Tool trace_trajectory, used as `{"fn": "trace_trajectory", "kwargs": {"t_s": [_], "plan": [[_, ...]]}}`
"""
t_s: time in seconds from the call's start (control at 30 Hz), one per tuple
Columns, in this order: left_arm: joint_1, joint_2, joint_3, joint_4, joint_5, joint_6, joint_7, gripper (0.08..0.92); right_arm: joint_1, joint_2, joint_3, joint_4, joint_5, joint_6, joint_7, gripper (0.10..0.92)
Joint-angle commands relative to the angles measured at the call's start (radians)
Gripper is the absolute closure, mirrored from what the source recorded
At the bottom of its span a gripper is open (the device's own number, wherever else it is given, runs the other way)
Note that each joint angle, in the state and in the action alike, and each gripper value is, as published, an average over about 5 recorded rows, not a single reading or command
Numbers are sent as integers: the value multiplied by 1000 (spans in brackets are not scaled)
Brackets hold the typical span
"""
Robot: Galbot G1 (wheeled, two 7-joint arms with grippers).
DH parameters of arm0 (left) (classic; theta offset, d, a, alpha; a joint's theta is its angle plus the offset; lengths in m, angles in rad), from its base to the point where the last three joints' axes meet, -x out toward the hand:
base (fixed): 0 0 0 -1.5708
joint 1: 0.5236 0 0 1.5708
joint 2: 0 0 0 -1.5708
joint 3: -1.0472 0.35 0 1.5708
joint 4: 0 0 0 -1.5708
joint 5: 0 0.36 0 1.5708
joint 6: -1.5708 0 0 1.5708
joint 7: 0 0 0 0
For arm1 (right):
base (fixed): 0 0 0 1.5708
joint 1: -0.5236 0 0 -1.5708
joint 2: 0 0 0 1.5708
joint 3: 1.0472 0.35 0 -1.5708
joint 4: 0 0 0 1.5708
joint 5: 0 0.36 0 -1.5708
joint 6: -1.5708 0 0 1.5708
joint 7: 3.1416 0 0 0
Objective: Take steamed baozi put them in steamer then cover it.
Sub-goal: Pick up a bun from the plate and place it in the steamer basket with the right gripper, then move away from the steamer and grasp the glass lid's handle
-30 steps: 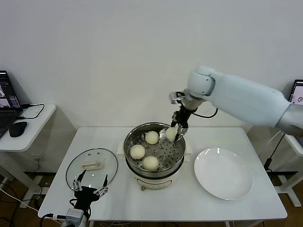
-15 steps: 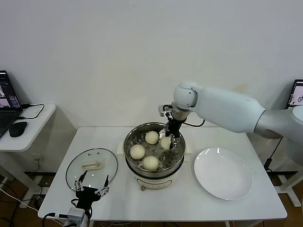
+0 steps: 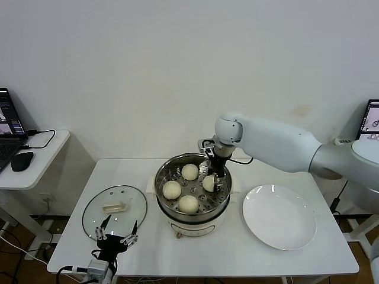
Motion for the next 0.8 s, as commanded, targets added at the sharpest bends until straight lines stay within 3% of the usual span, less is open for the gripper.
{"fn": "trace_trajectory", "kwargs": {"t_s": [0.03,0.27,0.5,0.8], "plan": [[0,-5,2,8,2,-2,0,177,18,-56,34,43,4,-3,-8,275],[1,-15,3,16,-12,-37,-14,177,36,-222,222,146,60,-16,38,204],[2,-13,8,-14,-82,-67,-41,177,-125,-428,481,331,281,-56,459,202],[-26,-21,4,-17,-105,-81,-92,177,-805,-594,1133,554,298,82,887,203]]}}
